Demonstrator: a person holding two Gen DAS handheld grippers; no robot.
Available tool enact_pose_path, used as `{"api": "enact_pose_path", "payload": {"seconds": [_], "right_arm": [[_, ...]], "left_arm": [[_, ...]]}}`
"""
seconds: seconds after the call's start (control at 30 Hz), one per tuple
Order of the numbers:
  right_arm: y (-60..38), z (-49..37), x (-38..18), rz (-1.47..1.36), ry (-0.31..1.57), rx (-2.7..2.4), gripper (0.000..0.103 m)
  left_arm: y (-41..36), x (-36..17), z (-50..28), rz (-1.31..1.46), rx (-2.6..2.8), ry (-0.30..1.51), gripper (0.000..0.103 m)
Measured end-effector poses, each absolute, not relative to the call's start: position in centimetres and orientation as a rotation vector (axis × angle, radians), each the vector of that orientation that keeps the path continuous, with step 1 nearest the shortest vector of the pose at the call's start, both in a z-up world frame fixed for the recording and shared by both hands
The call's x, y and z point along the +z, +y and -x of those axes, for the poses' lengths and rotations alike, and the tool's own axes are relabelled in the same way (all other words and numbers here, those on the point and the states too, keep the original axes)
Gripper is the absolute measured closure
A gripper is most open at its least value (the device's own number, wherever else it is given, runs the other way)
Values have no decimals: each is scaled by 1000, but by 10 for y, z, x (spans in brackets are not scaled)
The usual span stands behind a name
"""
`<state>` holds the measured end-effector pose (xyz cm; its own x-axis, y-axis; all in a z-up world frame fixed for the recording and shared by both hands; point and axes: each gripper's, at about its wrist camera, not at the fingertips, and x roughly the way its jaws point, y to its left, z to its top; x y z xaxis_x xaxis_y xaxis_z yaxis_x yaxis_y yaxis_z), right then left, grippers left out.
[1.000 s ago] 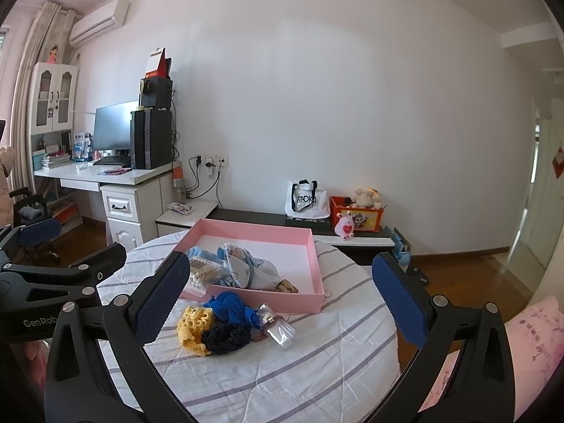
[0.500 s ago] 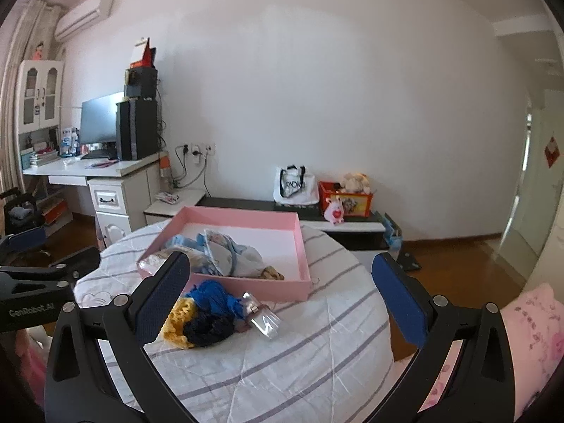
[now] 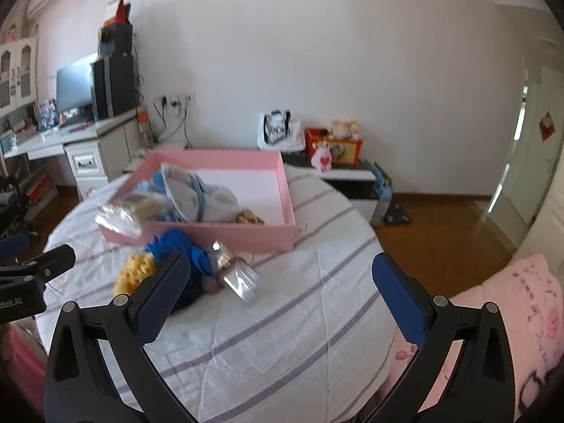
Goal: Organize soft objects
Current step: 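Grasp the yellow knitted toy with the left tool while the right tool grasps the clear bottle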
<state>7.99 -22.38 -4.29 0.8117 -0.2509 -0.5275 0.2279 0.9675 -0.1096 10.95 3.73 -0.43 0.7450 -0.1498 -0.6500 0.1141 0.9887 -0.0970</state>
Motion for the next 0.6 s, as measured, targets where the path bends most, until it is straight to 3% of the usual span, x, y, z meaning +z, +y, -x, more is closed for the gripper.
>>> {"api": "enact_pose_path", "payload": {"seconds": [0.4, 0.6], "right_arm": [[-235, -103, -86, 52, 717, -275, 0], [-240, -117, -104, 51, 774, -276, 0]], "left_arm": [[8, -59, -172, 47, -200, 887, 2], [-4, -81, -201, 58, -194, 931, 15]]}}
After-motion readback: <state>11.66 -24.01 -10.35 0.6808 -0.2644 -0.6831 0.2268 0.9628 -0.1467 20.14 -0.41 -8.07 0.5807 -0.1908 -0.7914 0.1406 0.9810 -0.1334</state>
